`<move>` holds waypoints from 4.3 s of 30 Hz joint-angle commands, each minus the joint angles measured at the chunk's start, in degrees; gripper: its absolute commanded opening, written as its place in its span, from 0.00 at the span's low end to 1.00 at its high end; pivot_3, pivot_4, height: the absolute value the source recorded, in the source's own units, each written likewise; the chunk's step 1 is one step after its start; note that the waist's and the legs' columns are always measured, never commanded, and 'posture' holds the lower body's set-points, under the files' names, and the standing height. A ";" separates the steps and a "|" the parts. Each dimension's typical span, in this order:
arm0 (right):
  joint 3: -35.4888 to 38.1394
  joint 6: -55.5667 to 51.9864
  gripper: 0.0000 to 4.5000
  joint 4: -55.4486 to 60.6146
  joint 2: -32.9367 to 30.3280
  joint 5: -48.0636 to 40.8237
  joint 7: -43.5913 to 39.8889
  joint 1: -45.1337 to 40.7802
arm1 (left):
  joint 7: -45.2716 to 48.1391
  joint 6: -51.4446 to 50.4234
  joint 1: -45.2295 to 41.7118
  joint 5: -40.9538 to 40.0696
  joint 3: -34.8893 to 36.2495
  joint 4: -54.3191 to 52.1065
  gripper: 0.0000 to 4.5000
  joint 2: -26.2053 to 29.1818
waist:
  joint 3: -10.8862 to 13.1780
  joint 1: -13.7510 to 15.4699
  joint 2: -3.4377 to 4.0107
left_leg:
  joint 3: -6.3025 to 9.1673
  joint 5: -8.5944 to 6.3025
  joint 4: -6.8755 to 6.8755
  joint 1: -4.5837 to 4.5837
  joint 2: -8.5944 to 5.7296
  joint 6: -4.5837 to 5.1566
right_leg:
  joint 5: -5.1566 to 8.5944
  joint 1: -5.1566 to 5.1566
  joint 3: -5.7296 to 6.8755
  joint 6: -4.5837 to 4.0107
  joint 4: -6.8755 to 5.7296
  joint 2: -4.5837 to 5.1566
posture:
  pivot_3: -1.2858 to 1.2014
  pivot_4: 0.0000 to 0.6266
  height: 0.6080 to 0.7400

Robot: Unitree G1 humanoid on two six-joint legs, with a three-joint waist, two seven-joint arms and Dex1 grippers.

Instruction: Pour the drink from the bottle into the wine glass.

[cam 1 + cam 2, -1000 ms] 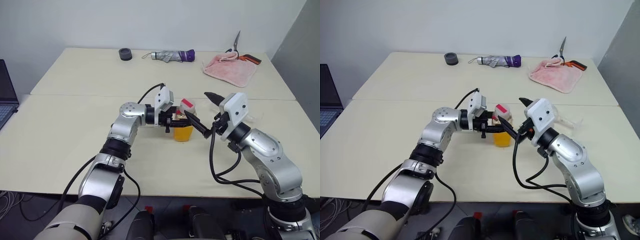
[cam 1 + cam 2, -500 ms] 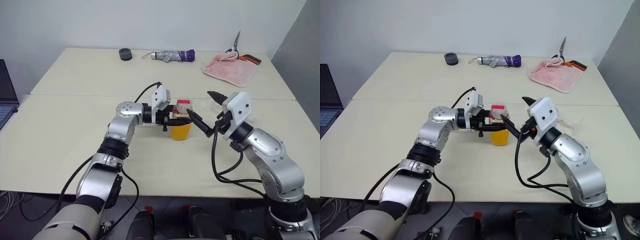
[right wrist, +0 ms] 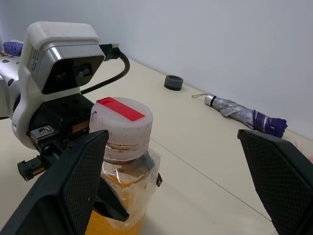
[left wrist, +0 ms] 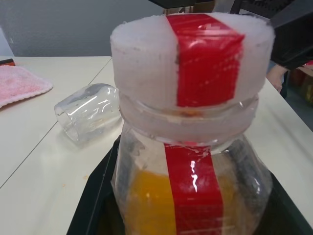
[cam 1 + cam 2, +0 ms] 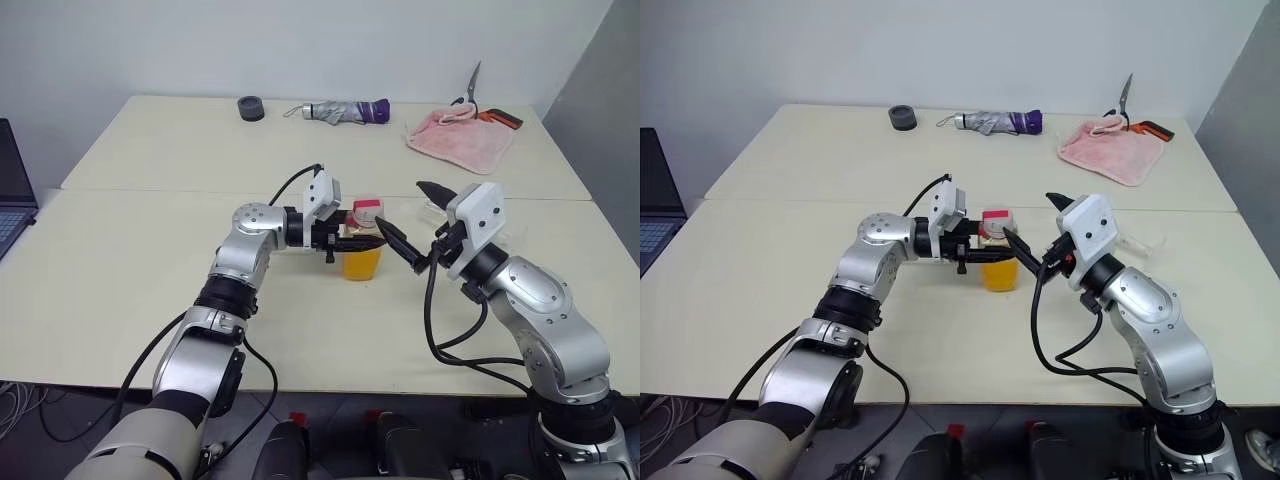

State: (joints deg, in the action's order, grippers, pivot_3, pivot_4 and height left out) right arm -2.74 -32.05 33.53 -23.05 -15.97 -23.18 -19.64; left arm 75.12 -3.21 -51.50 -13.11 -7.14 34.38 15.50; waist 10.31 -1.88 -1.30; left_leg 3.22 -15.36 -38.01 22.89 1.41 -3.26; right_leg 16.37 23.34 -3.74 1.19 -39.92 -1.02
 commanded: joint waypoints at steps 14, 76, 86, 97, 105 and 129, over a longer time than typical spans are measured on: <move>5.44 -4.82 1.00 5.52 -5.73 -9.24 -5.55 2.41 | 0.06 1.12 -0.45 -0.89 0.67 -1.63 0.40 -0.54 | 0.00 0.02 0.00 | 0.01 0.00 -0.01 0.01 -0.01 0.00 | 0.00 -0.01 0.00 0.00 0.01 0.00 | 0.52 0.24 1.00; -4.89 2.16 0.41 -9.88 -0.10 -5.27 -8.38 -11.83 | 0.50 1.00 0.70 -1.01 0.32 -3.67 0.40 -0.17 | 0.00 -0.02 0.00 | 0.01 0.00 -0.01 0.00 0.01 0.01 | 0.00 -0.01 0.02 0.00 0.00 0.00 | 0.52 0.24 1.00; 2.73 -0.40 0.39 -7.84 3.86 -15.84 -8.54 -8.40 | 0.77 0.34 0.95 -1.39 0.64 -4.14 0.40 -0.05 | 0.00 0.01 0.00 | 0.02 0.00 -0.02 0.01 0.03 0.00 | 0.00 -0.01 0.03 -0.01 -0.01 0.01 | 0.52 0.24 1.00; 15.43 1.37 0.39 -1.73 -7.68 -8.91 -4.30 13.74 | 0.19 0.24 1.51 -1.43 1.04 -4.75 0.40 0.41 | 0.01 0.19 0.00 | -0.01 -0.01 0.00 0.03 -0.03 0.01 | 0.00 -0.02 -0.01 0.00 0.04 0.03 | 0.52 0.24 1.00; 17.30 11.41 0.39 -15.17 -5.87 1.31 0.05 25.67 | -0.05 0.18 1.67 -1.56 1.17 -4.75 0.40 0.59 | 0.01 -0.40 0.00 | -0.17 0.00 0.00 -0.13 0.02 0.01 | 0.01 -0.04 -0.18 0.02 -0.05 -0.06 | 0.52 0.24 1.00; -3.65 -7.58 1.00 -2.82 -7.13 -14.02 -12.69 -2.15 | -22.65 -4.56 6.85 -2.18 14.11 -6.99 0.40 8.09 | 0.09 -1.31 0.09 | -0.06 0.00 -0.06 -0.16 0.18 0.00 | 0.00 -0.08 -0.15 0.01 -0.07 -0.24 | 0.52 0.24 1.00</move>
State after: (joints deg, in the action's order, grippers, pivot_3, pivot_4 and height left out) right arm -3.61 -39.13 31.51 -31.16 -30.33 -35.03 -19.39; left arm 55.28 -8.87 -44.17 -15.43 4.85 29.19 22.25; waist 10.40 -3.20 -1.21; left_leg 3.21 -15.36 -38.06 22.75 1.59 -3.26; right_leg 16.37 23.27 -3.84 1.19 -39.98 -1.24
